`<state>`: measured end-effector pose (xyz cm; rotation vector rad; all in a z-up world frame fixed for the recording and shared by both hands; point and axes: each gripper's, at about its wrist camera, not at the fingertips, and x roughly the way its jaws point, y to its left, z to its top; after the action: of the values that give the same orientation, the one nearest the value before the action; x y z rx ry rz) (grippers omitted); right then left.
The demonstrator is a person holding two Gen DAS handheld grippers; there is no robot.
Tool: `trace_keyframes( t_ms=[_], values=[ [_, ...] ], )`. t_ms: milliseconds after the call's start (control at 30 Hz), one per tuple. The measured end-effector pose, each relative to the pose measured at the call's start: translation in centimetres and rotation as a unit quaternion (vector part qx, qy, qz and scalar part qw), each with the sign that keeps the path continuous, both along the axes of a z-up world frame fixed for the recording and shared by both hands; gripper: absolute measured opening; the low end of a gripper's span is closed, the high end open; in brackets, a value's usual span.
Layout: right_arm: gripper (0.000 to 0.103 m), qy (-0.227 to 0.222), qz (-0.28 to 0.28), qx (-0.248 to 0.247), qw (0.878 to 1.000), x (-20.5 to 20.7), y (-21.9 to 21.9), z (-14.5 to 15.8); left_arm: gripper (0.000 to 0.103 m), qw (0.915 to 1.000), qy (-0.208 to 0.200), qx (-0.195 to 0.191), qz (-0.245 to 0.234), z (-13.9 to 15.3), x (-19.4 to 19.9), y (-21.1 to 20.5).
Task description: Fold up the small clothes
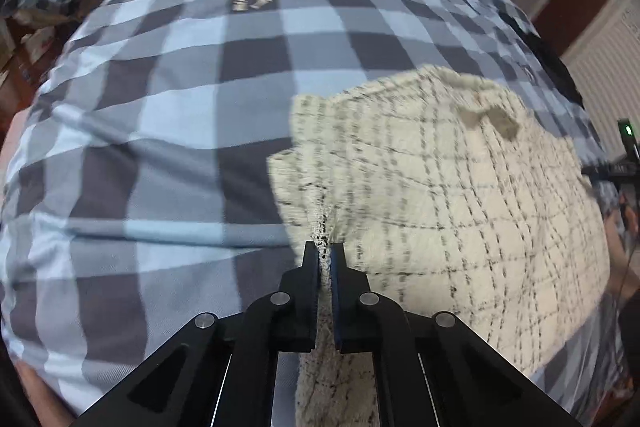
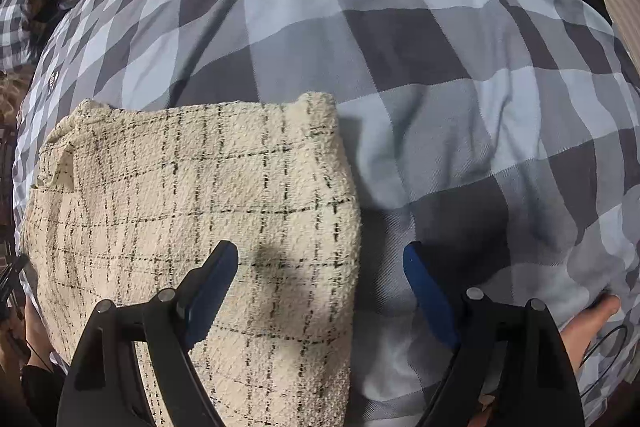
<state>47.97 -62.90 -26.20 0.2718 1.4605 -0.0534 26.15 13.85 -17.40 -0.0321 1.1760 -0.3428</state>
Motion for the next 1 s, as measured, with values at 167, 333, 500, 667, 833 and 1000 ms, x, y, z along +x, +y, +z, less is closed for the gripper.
trace_keyframes(
  t_ms=[167,333,500,667,833,1000],
  values=[
    [0.082,-0.011,0.006,0.006,1.000,0.2,1.2,1.3,0.004,0.9992,0.000,0.004,0.040,0.2,-0.4,2.2],
    [0.082,-0.016,0.004,0.018,1.000,0.3,2.1,1.8,0.004,0.9970,0.024,0.009,0.073,-0.7,-0.3,3.3],
    [0.082,-0.031,-0.003,0.030,0.999,0.1,1.7,2.4,0.005,0.9920,0.049,0.035,0.111,-1.9,0.4,5.0],
    [0.082,-0.052,-0.012,0.044,0.998,-0.1,2.3,3.4,0.005,0.9950,0.007,0.082,0.057,-1.9,-0.1,1.9],
    [0.082,-0.072,0.050,0.078,0.993,-1.4,7.1,5.5,0.006,0.9930,-0.021,0.101,0.057,0.6,-0.4,0.5],
    [0.082,-0.064,0.179,0.088,0.978,-4.1,19.0,6.3,0.007,0.9880,-0.085,0.119,0.051,4.2,-1.5,-0.4]
  ],
)
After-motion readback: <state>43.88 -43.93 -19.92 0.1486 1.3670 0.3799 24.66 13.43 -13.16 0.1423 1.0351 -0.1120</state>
